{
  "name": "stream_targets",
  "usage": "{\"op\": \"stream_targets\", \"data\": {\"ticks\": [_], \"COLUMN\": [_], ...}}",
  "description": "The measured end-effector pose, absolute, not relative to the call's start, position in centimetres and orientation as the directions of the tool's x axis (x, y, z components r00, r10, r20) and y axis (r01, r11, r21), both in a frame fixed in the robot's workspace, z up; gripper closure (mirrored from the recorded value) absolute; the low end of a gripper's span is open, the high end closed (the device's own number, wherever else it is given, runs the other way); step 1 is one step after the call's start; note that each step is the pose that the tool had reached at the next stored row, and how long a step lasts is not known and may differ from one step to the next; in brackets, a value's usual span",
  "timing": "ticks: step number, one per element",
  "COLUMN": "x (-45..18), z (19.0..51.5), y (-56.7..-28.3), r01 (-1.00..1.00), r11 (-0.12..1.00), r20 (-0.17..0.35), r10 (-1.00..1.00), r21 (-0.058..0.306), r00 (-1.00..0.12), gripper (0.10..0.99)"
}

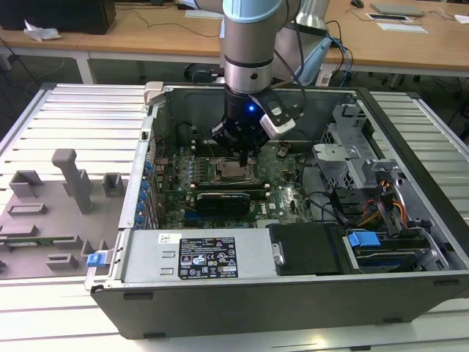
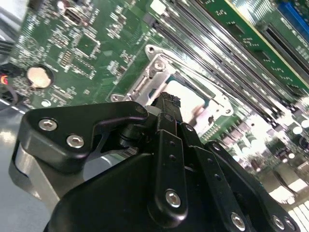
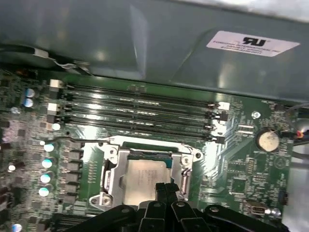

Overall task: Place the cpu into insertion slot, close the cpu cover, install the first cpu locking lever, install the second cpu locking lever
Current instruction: 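Close the cpu cover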

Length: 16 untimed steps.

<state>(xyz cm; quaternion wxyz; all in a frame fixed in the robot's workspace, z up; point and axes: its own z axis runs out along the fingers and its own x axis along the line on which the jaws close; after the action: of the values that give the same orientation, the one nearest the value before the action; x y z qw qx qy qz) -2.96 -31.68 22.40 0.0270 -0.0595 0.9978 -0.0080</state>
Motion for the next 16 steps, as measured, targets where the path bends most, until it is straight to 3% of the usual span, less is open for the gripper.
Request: {"op": "stream_targets", "data": {"ticks": [16], "x": [-4.2], "z": [22.3], "y": [-31.7], "r01": [-0.118], "r11": [0.993], "r20": [-0.064], "r10": [-0.119], "r21": [-0.021], "r00": [-0.991], "gripper": [0.980]}}
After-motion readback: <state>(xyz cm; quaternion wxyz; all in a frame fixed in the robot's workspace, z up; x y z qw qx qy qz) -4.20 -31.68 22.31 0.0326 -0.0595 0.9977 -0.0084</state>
